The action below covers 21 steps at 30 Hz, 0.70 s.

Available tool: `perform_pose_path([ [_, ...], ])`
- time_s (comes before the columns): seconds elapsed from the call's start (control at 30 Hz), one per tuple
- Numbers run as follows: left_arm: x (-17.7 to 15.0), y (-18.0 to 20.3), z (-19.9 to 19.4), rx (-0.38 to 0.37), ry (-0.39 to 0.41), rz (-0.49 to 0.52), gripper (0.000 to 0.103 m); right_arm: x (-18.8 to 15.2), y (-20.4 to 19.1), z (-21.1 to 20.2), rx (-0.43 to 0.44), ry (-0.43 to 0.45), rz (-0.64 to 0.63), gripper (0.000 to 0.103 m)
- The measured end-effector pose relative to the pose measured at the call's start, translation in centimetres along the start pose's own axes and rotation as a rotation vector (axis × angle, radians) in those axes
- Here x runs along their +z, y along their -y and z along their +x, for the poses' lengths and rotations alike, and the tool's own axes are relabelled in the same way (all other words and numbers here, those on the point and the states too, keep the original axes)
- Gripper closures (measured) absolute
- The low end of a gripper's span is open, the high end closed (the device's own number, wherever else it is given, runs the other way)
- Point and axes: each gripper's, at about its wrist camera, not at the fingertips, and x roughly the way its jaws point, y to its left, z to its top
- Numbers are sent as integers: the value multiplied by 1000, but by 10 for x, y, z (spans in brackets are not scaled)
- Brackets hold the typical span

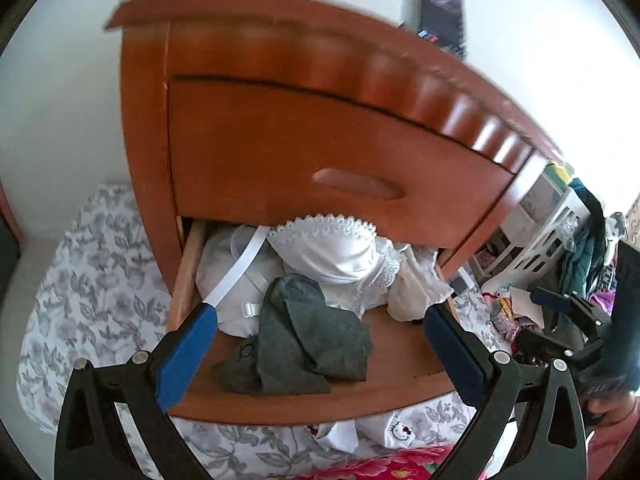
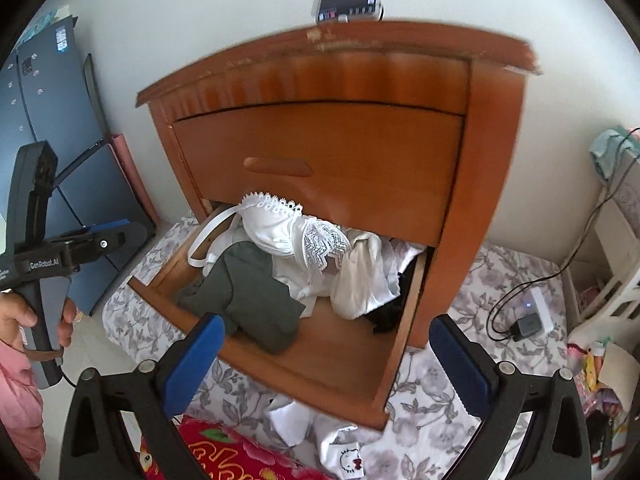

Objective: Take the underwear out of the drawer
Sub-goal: 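Move both tools back into the open drawer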

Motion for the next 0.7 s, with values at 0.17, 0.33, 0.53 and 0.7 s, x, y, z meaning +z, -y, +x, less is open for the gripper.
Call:
perform_pose_path([
  [0.17, 9, 0, 38, -3, -94, -43, 0, 6, 12, 42, -20, -76, 37, 0],
  [0.33, 18, -6, 69, -31, -159, -155, 0, 7, 24, 80, -25, -156, 73, 0],
  [0.53, 27, 2, 102, -45, -197, -194, 0, 11, 35, 106, -26, -192, 110, 7],
  [0.7, 31, 3, 126, -57, -215, -239, 0, 12, 36, 125, -29, -228, 108, 24],
])
